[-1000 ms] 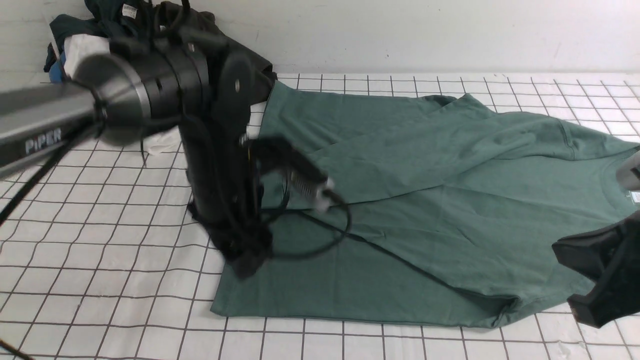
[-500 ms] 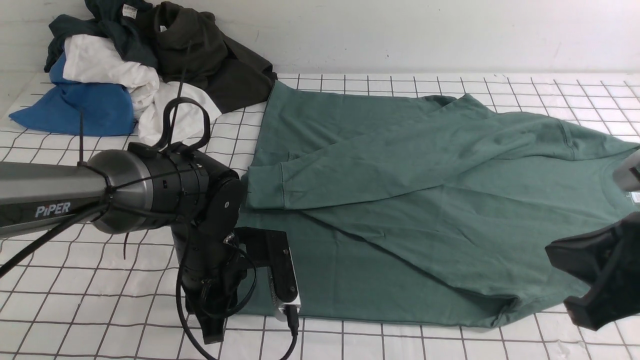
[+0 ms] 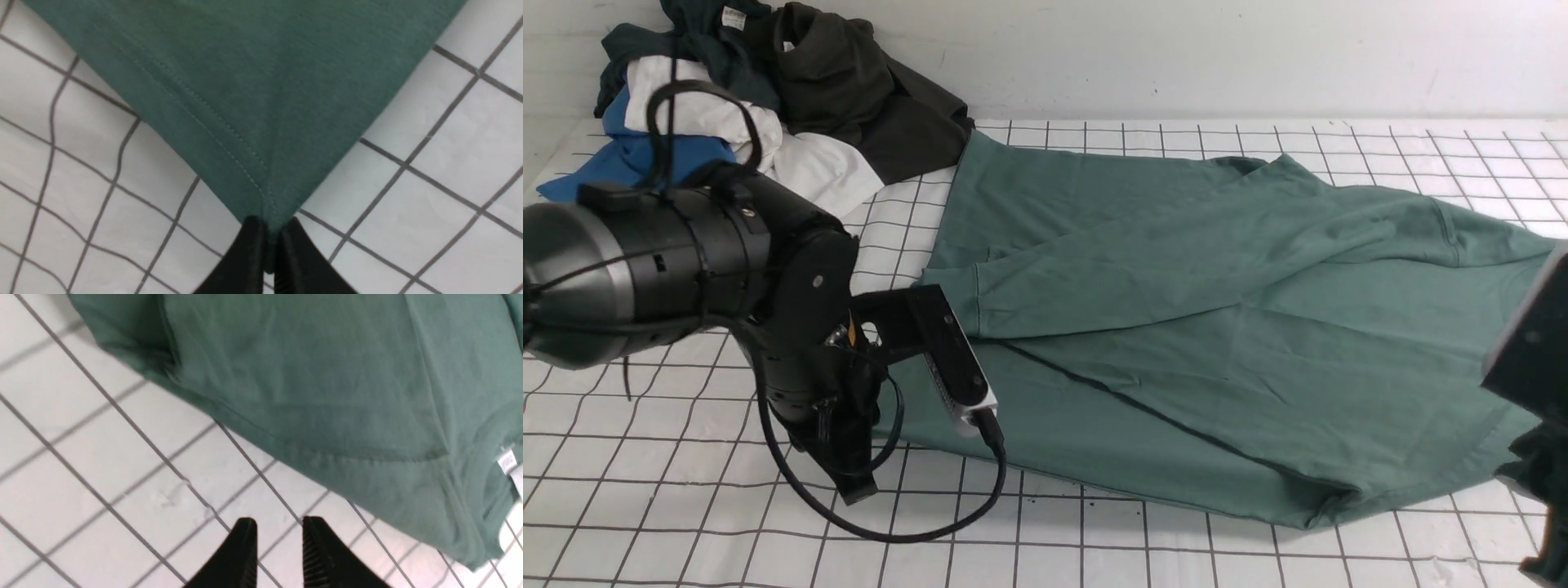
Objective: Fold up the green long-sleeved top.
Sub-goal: Use both arms simultaneously to clamp the lower edge of the clothing fabric
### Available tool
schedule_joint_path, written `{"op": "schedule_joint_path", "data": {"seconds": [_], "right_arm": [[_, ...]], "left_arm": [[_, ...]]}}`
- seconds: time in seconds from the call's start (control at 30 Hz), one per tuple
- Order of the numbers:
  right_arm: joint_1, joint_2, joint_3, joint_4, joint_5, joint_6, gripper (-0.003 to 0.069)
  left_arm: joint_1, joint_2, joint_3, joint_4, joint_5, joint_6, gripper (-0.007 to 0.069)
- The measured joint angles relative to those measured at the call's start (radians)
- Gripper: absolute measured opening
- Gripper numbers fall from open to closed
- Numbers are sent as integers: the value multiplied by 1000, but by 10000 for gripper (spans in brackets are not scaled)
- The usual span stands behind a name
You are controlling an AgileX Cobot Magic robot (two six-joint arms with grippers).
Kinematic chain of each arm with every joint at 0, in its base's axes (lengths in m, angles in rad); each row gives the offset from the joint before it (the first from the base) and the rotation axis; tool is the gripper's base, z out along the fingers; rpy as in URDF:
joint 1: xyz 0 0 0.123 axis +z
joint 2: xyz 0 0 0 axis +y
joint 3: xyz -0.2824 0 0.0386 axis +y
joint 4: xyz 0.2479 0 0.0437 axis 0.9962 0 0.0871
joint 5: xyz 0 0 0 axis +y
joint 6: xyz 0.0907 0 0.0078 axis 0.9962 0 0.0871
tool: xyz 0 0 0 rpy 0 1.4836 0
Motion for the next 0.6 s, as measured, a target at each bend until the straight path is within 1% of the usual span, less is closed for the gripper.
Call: {"op": "schedule_joint_path", "data": {"seconds": [0.1, 0.17, 0.2, 0.27, 0.37, 0.4, 0.43, 0.53, 0.6], "right_arm": [[0, 100, 0, -151, -10, 113, 300], [-1, 180, 0, -253, -43, 179, 354], [-5, 222, -1, -313, -65, 217, 376], [-24, 298, -1, -431, -110, 303, 396], [-80, 426, -1, -559, -165, 449, 395], [-87, 433, -1, -571, -167, 465, 394], [-105, 476, -1, -608, -180, 507, 381], [-120, 534, -1, -666, -220, 551, 342], [-121, 562, -4, -714, -250, 575, 296]], "left_arm": [[28, -18, 1, -32, -4, -1, 5], [42, -21, 1, -58, -16, 6, 5], [48, -21, 1, -66, -25, 11, 5], [55, -21, 2, -75, -50, 17, 5], [63, -21, 2, -80, -82, 19, 5], [65, -21, 2, -81, -82, 19, 5], [68, -21, 2, -81, -83, 20, 5], [68, -21, 2, -81, -84, 20, 5], [68, -21, 2, -88, -84, 21, 5]]}}
